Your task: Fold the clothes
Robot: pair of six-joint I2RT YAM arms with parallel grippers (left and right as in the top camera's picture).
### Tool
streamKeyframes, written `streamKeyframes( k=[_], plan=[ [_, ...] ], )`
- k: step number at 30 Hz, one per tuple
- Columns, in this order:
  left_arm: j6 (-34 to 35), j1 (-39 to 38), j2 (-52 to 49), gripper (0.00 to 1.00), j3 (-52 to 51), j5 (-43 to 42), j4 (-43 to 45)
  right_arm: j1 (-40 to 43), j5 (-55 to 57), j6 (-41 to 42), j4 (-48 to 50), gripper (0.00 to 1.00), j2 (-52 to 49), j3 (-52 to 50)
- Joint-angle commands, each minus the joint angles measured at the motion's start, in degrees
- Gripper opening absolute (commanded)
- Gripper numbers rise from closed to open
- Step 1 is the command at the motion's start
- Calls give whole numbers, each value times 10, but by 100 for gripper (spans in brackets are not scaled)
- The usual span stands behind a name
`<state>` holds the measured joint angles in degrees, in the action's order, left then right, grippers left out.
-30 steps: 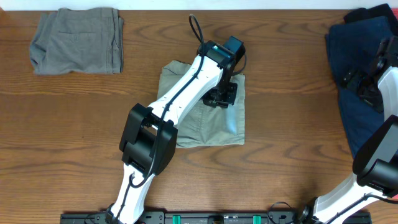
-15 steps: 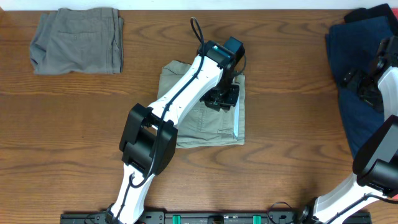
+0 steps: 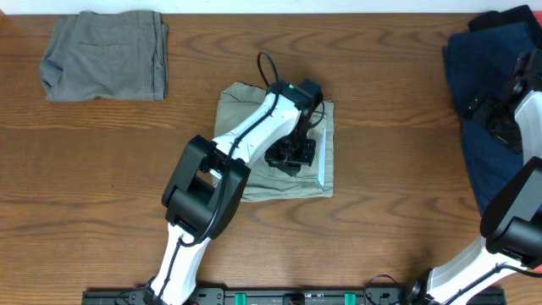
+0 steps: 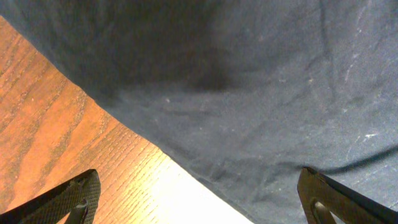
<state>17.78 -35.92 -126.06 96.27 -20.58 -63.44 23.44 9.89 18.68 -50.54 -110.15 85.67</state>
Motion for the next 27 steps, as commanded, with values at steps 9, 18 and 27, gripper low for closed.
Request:
streamKeyframes(
  k=[9, 18, 27],
  plan=[
    [27, -49, 11, 6, -67, -60, 100, 5, 4, 6, 0, 99, 1, 6],
    [25, -48, 83, 6, -46, -53, 81, 5, 4, 6, 0, 99, 1, 6],
    [25, -48, 134, 6, -50, 65, 173, 5, 4, 6, 0, 99, 1, 6]
  ],
)
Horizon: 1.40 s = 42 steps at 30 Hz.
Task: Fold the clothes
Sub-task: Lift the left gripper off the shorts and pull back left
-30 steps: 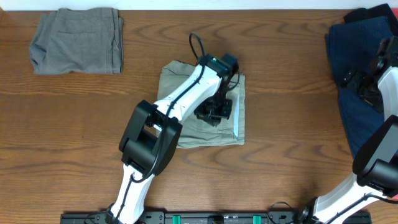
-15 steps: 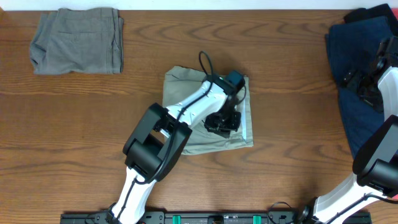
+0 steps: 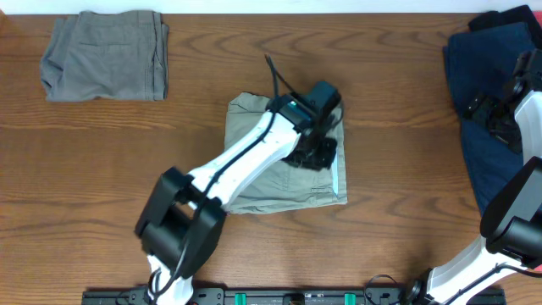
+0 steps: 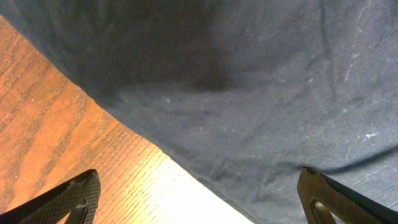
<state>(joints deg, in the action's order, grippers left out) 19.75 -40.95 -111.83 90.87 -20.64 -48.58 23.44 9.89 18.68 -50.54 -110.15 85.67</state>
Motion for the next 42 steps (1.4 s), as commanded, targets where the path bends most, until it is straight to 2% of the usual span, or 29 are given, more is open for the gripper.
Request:
streamKeyframes(
  k=[1, 8, 13, 17, 20, 24, 30, 34, 38, 42],
  plan=[
    [5, 2, -11, 6, 1, 78, 44, 5, 4, 6, 0, 99, 1, 6],
    [5, 2, -62, 6, -15, 122, 187, 5, 4, 6, 0, 99, 1, 6],
    [5, 3, -112, 7, -15, 156, 250, 5, 4, 6, 0, 99, 1, 6],
    [8, 4, -145, 8, -15, 156, 260, 5, 4, 6, 0, 99, 1, 6],
    [7, 7, -158, 17, -15, 158, 275, 5, 4, 6, 0, 99, 1, 6],
    [7, 14, -154, 17, -14, 155, 283, 5, 4, 6, 0, 99, 1, 6],
    [7, 18, -93, 17, -13, 66, 279, 5, 4, 6, 0, 99, 1, 6],
    [7, 18, -26, 54, -13, 27, 269, 5, 4, 6, 0, 99, 1, 6],
    [-25, 26, 51, 89, -13, 35, 196, 5, 4, 6, 0, 99, 1, 6],
    [-45, 50, 106, 98, -13, 122, 75, 5, 4, 6, 0, 99, 1, 6]
  ],
)
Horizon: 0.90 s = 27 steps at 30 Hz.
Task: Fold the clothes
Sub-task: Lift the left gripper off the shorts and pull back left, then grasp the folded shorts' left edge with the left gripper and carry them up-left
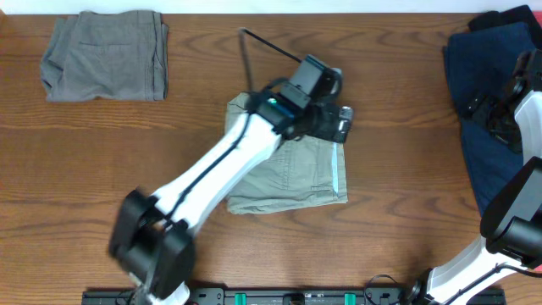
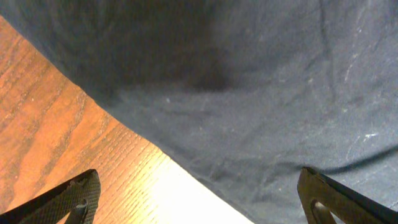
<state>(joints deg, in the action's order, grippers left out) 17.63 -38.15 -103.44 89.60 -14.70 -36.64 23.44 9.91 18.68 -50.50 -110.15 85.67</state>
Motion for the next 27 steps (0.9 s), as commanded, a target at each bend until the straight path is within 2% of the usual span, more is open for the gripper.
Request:
streamKeyframes(
  k=[1, 4, 8, 14, 16, 19, 21, 23, 27],
  plan=[
    [-24, 33, 33, 100, -1, 96, -80, 5, 4, 6, -1, 99, 1, 6],
    [-26, 76, 48, 98, -1, 157, -175, 5, 4, 6, -1, 99, 1, 6],
    [-73, 146, 49, 98, -7, 153, -258, 5, 4, 6, -1, 99, 1, 6],
    [-95, 254, 48, 98, -51, 148, -273, 5, 4, 6, -1, 99, 1, 6],
    [-103, 297, 47, 98, -75, 92, -260, 5, 4, 6, -1, 99, 1, 6],
    [-169, 354, 47, 98, -123, -68, -221, 5, 4, 6, -1, 99, 1, 6],
    [-196, 378, 47, 98, -155, -139, -200, 5, 4, 6, -1, 99, 1, 6],
    [-200, 393, 47, 98, -195, -175, -176, 5, 4, 6, -1, 99, 1, 6],
    [-211, 390, 47, 98, -262, -177, -130, 5, 4, 6, -1, 99, 1, 6]
  ],
)
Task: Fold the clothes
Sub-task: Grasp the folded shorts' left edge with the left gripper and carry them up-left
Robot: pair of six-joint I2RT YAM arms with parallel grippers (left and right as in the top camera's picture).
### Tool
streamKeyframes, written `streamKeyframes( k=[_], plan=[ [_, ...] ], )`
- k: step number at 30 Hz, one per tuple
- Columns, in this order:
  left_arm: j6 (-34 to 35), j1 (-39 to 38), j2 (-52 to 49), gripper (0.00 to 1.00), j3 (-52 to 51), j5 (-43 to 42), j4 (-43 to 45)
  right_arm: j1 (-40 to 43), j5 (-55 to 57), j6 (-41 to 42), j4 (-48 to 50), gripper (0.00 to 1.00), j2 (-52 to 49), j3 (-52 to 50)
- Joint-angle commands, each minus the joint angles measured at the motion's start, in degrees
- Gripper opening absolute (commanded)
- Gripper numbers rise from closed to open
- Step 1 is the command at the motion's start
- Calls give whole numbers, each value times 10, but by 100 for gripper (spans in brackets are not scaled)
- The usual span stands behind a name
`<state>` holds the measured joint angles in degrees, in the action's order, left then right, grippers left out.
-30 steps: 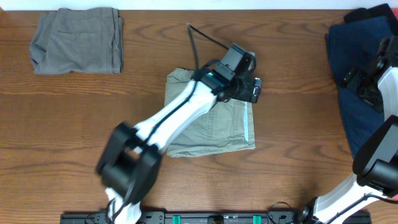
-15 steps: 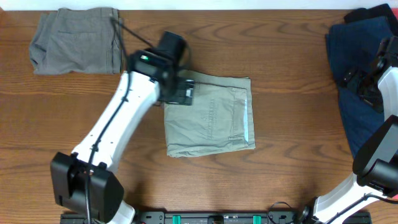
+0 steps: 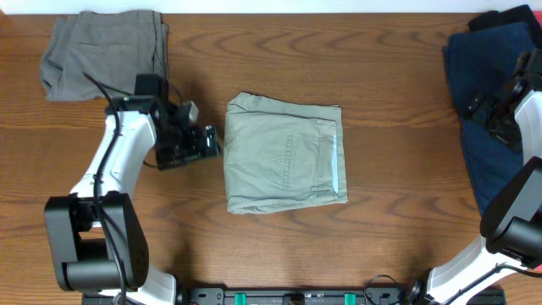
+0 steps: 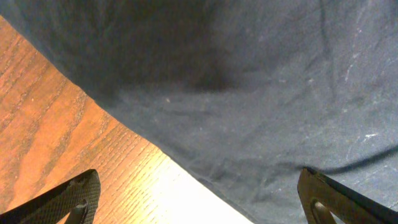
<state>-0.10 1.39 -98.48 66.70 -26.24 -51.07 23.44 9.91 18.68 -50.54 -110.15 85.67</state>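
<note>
A folded khaki garment (image 3: 284,155) lies flat in the middle of the table. My left gripper (image 3: 210,141) sits just off its left edge over bare wood, fingers pointing toward it; how its jaws stand does not show. At the right edge a navy garment (image 3: 487,119) lies spread out and unfolded. My right gripper (image 3: 495,114) hovers over it. In the right wrist view the navy garment (image 4: 261,93) fills most of the frame, and the right gripper (image 4: 199,199) is open, with one fingertip (image 4: 78,194) over wood and the other over cloth.
A folded grey garment (image 3: 106,52) lies at the back left corner. The wooden table (image 3: 398,229) shows between the garments. The left arm reaches in from the front left, the right arm from the front right.
My left gripper has moved from above the khaki garment's back right corner to the bare wood beside its left edge. The khaki garment and the right gripper have not moved.
First the left gripper rested on the middle of the folded khaki garment. Then the garment lay slightly further right and forward, with the gripper near its back right. Then the gripper was at the back right corner. Now it is off the cloth. The right arm stayed still.
</note>
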Motion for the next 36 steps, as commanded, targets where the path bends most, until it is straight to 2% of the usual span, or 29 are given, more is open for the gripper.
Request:
streamKeyframes(
  k=[1, 12, 15, 20, 23, 26, 31, 32, 33, 34, 36],
  plan=[
    [-33, -10, -3, 98, -50, -64, 30, 5, 4, 6, 0, 99, 1, 6],
    [8, -29, -7, 100, -147, -103, 156, 5, 4, 6, 0, 99, 1, 6],
    [26, -36, -9, 85, -156, -115, 180, 5, 4, 6, 0, 99, 1, 6],
    [56, -65, -21, 82, -158, -115, 228, 5, 4, 6, 0, 99, 1, 6],
    [86, -81, -32, 81, -158, -82, 261, 5, 4, 6, 0, 99, 1, 6],
    [103, -90, -43, 76, -158, -41, 289, 5, 4, 6, 0, 99, 1, 6],
    [105, -91, -46, 53, -158, -3, 314, 5, 4, 6, 0, 99, 1, 6],
    [105, -91, -46, 29, -158, 6, 320, 5, 4, 6, 0, 99, 1, 6],
    [105, -91, -46, 15, -158, 18, 326, 5, 4, 6, 0, 99, 1, 6],
    [105, -91, -46, 6, -158, 29, 330, 5, 4, 6, 0, 99, 1, 6],
    [105, -91, -46, 6, -157, 49, 335, 5, 4, 6, 0, 99, 1, 6]
  ],
)
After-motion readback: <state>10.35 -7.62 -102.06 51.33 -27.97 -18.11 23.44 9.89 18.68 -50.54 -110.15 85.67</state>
